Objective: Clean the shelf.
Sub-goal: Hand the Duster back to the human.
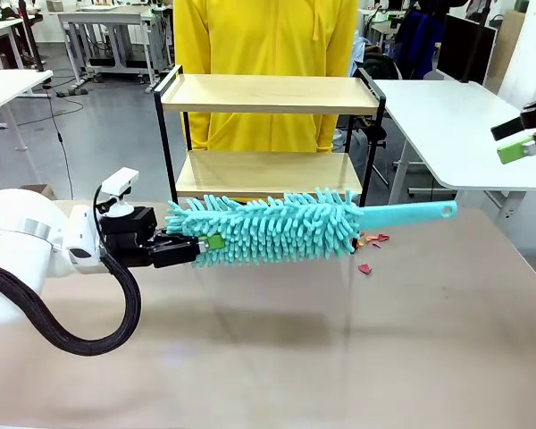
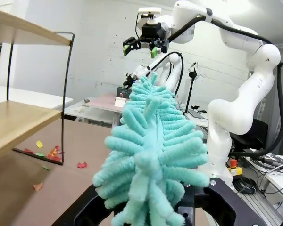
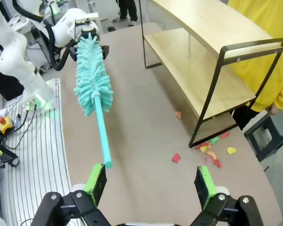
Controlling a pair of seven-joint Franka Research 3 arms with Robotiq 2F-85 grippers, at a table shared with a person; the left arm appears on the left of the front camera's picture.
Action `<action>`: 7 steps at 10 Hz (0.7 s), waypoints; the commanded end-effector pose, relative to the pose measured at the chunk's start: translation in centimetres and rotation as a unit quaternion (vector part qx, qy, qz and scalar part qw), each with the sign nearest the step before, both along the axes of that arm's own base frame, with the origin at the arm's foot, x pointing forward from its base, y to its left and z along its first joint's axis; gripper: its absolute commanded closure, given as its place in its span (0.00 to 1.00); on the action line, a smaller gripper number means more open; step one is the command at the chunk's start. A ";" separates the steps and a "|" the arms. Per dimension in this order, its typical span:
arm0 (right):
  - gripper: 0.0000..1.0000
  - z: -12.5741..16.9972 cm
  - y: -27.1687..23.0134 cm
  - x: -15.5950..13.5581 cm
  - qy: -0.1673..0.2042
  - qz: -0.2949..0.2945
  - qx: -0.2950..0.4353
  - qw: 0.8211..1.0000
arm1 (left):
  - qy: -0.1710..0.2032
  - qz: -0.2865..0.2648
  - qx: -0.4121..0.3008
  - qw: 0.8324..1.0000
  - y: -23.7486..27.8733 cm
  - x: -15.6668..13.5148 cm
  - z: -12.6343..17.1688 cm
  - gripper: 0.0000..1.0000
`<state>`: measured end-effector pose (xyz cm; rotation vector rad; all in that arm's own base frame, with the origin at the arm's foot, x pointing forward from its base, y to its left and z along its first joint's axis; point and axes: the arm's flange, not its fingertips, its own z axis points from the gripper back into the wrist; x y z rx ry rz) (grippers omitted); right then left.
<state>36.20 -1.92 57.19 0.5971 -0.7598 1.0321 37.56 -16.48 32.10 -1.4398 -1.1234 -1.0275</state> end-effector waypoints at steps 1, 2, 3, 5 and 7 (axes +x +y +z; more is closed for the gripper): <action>0.00 0.4 0.7 0.4 -0.002 0.014 -0.005 1.000 | -0.034 0.049 -0.055 0.997 1.7 -1.6 4.7 0.81; 0.00 0.4 0.7 0.4 -0.002 0.014 -0.005 1.000 | -0.063 0.078 -0.076 0.992 3.0 -2.6 7.3 0.81; 0.00 0.4 0.7 0.4 -0.002 0.014 -0.005 1.000 | -0.084 0.099 -0.096 0.987 4.3 -3.9 9.7 0.81; 0.00 0.4 0.7 0.4 -0.002 0.014 -0.005 1.000 | -0.141 0.209 -0.144 0.957 8.4 -6.9 15.2 0.81; 0.00 0.4 0.7 0.4 -0.002 0.014 -0.005 1.000 | -0.156 0.348 -0.152 0.912 12.5 -9.0 18.7 0.81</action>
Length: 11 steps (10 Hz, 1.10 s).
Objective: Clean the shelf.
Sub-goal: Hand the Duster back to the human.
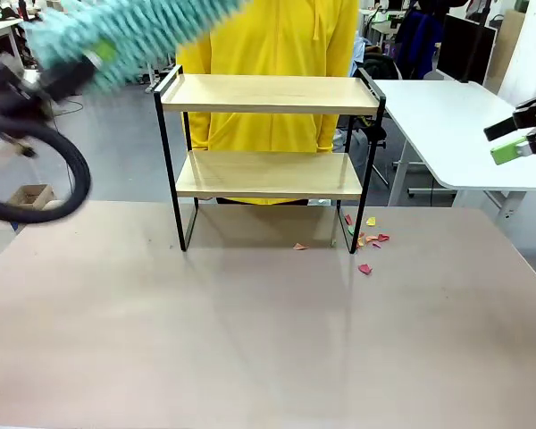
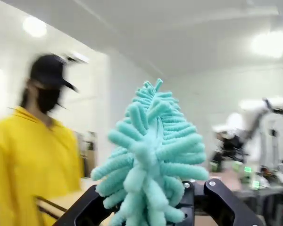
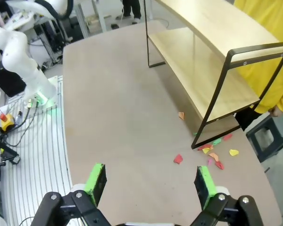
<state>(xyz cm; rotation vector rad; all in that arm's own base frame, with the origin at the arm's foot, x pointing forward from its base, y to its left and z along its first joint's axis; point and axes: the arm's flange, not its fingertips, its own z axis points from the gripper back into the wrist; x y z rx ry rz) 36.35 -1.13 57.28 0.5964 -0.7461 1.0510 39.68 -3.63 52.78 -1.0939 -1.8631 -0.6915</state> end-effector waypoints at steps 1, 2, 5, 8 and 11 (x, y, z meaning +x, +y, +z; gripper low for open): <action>0.00 0.3 -0.1 0.2 -0.003 0.005 0.001 1.000 | 0.000 0.126 -0.028 0.992 1.6 -12.1 -0.3 0.81; 0.00 0.3 -0.1 0.2 -0.003 0.005 0.001 1.000 | 0.004 0.221 -0.037 0.975 3.7 -12.6 1.1 0.81; 0.00 0.3 -0.1 0.2 -0.003 0.005 0.001 1.000 | 0.053 0.346 -0.017 0.937 6.7 -11.5 1.7 0.81; 0.00 0.3 -0.1 0.2 -0.003 0.005 0.001 1.000 | 0.113 0.423 0.029 0.899 8.4 -8.9 -1.2 0.81; 0.00 0.3 -0.1 0.2 -0.003 0.005 0.001 1.000 | 0.188 0.457 0.084 0.865 9.5 -5.6 -8.1 0.81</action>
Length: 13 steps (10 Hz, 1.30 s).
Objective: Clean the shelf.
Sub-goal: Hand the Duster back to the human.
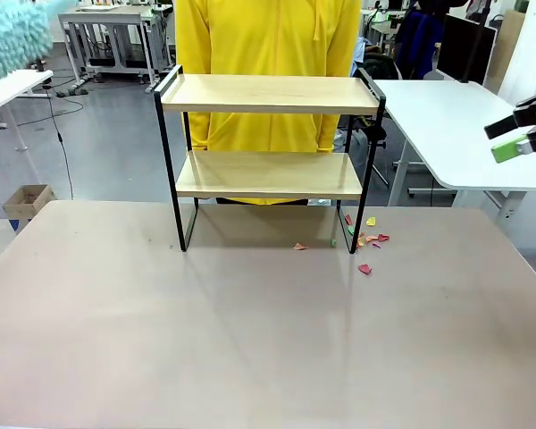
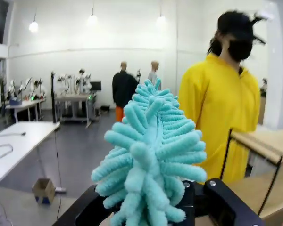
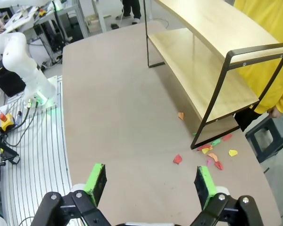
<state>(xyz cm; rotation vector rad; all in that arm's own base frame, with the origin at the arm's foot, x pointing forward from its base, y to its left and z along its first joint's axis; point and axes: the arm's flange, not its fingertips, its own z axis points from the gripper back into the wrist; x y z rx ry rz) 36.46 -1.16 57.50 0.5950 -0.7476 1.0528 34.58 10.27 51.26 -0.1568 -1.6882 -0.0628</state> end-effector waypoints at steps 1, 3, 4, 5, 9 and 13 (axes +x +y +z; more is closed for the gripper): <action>0.00 0.1 -0.1 0.1 -0.002 0.004 0.001 1.000 | 0.037 0.015 0.016 0.999 -4.6 0.0 -9.3 0.81; 0.00 0.1 -0.1 0.1 -0.002 0.004 0.001 1.000 | 0.061 0.028 0.030 0.997 -5.1 -0.2 -13.6 0.81; 0.00 0.1 -0.1 0.1 -0.002 0.004 0.001 1.000 | 0.060 0.034 0.033 0.997 -5.3 -0.8 -14.9 0.81; 0.00 0.1 -0.1 0.1 -0.002 0.004 0.001 1.000 | 0.061 0.011 0.024 0.998 -5.8 -1.1 -15.8 0.81; 0.00 0.1 -0.1 0.1 -0.002 0.004 0.001 1.000 | 0.094 0.014 0.021 0.995 2.0 2.8 -8.5 0.81; 0.00 0.1 -0.1 0.1 -0.002 0.004 0.001 1.000 | 0.094 0.014 0.021 0.995 2.0 2.8 -8.5 0.81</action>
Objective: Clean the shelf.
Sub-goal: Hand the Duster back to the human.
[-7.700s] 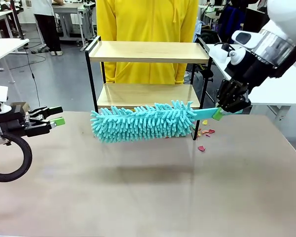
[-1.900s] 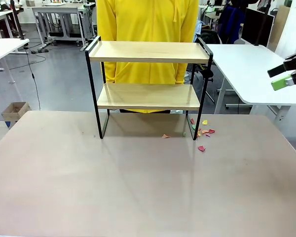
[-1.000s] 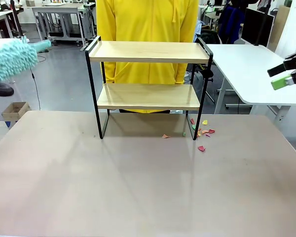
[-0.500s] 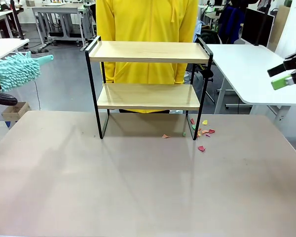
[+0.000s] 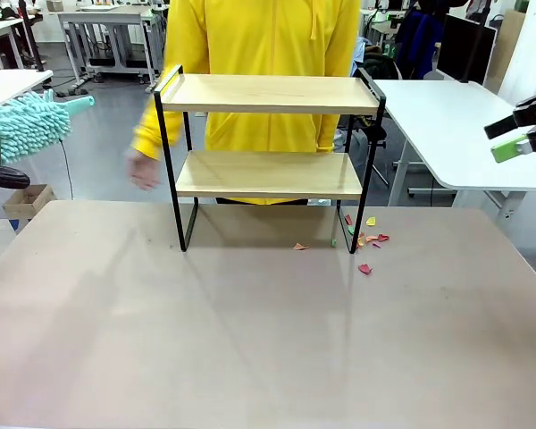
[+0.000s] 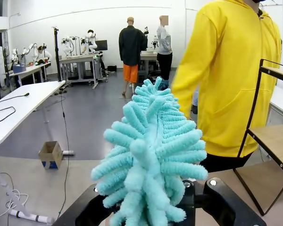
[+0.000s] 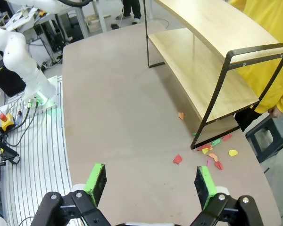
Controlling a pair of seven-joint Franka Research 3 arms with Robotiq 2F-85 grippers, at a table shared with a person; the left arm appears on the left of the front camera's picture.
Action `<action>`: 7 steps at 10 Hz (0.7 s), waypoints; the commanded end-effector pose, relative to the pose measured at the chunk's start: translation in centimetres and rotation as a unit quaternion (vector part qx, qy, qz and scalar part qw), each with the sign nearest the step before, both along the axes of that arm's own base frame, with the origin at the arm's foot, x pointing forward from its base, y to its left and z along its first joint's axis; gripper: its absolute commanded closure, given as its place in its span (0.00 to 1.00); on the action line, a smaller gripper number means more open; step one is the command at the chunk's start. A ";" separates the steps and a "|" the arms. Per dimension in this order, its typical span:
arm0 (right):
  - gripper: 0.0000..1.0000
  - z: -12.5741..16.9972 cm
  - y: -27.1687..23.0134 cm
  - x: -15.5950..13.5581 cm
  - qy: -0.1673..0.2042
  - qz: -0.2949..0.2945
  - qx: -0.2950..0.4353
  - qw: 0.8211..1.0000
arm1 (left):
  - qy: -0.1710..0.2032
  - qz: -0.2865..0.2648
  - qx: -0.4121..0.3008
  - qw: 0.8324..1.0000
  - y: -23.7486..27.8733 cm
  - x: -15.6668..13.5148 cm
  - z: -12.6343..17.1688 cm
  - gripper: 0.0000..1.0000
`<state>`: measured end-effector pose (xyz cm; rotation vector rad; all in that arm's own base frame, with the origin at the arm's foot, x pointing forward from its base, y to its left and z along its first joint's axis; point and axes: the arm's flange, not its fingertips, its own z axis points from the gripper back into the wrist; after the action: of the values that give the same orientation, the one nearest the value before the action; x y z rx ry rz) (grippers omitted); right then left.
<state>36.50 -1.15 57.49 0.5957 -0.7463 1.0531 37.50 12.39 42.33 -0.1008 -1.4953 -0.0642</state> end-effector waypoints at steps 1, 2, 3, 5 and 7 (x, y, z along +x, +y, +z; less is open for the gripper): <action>0.00 0.1 -0.1 0.1 -0.003 0.004 0.001 1.000 | -0.002 0.000 -0.003 1.000 -0.1 -0.1 0.4 0.81; 0.00 0.1 -0.1 0.1 -0.003 0.004 0.001 1.000 | -0.002 0.000 -0.003 1.000 -0.1 -0.1 0.4 0.81; 0.00 0.1 -0.1 0.1 -0.003 0.004 0.001 1.000 | -0.002 0.000 -0.003 1.000 -0.1 -0.1 0.4 0.81; 0.00 0.1 -0.1 0.1 -0.003 0.004 0.001 1.000 | -0.002 0.000 -0.003 1.000 -0.1 -0.1 0.4 0.81; 0.00 0.1 -0.1 0.1 -0.003 0.004 0.001 1.000 | -0.002 0.000 -0.003 1.000 -0.1 -0.1 0.4 0.81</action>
<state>36.50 -1.15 57.49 0.5957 -0.7463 1.0531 37.49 12.24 42.32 -0.1027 -1.4936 -0.0666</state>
